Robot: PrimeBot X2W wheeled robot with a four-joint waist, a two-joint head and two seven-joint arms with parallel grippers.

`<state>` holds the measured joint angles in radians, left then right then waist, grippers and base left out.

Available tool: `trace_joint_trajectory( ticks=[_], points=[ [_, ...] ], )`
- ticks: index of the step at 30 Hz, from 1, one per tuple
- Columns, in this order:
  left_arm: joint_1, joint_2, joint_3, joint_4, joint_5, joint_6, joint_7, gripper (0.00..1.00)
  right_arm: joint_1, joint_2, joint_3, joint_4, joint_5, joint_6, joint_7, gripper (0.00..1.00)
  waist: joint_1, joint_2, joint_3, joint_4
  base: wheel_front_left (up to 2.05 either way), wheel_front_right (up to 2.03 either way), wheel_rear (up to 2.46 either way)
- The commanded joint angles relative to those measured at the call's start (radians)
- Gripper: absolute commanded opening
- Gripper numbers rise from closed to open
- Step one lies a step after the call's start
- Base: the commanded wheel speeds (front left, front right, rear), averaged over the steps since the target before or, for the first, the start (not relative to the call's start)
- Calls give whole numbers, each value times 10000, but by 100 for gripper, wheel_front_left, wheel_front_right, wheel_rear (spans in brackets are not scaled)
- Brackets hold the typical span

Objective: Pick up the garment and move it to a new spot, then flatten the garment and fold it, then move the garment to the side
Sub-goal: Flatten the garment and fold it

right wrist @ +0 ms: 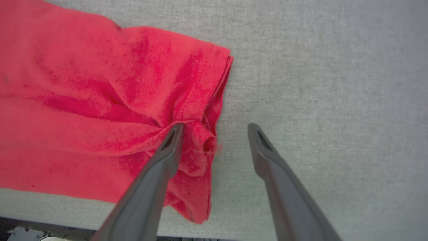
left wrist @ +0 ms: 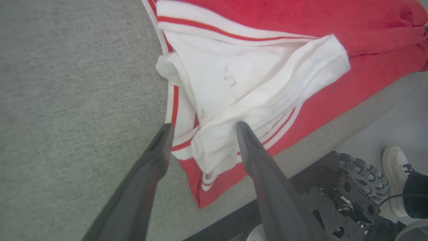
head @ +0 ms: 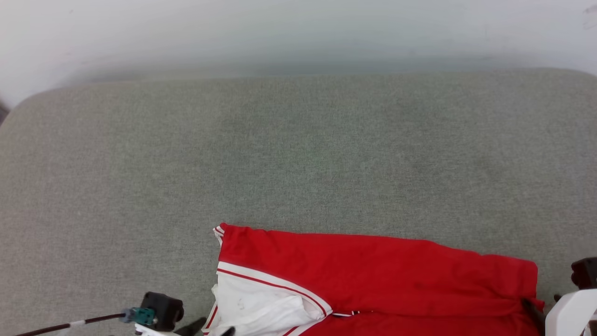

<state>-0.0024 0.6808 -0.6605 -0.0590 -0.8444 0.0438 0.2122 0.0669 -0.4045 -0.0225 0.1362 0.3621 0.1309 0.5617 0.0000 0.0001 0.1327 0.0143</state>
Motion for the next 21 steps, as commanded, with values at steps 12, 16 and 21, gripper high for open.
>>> trace_joint_trajectory(
  ticks=[12, 16, 21],
  points=[
    [-164, -586, 1561, -798, 610, 286, -3742, 100, -239, 629, -1004, -1842, 157, -4, 22, 100, 0, -1, -934, -103, 0, 0, 0],
    [32, -773, 2044, -761, 958, 527, -4487, 100, -30, 1108, -1336, -2078, 169, -4, 156, 100, 0, -1, -1017, -62, 0, 0, 0],
    [382, -1290, 2867, -769, 1845, 868, -4774, 100, 389, 1874, -2020, -2229, 103, -4, 197, 100, 0, -1, -971, 81, 0, 0, 0]
  ],
)
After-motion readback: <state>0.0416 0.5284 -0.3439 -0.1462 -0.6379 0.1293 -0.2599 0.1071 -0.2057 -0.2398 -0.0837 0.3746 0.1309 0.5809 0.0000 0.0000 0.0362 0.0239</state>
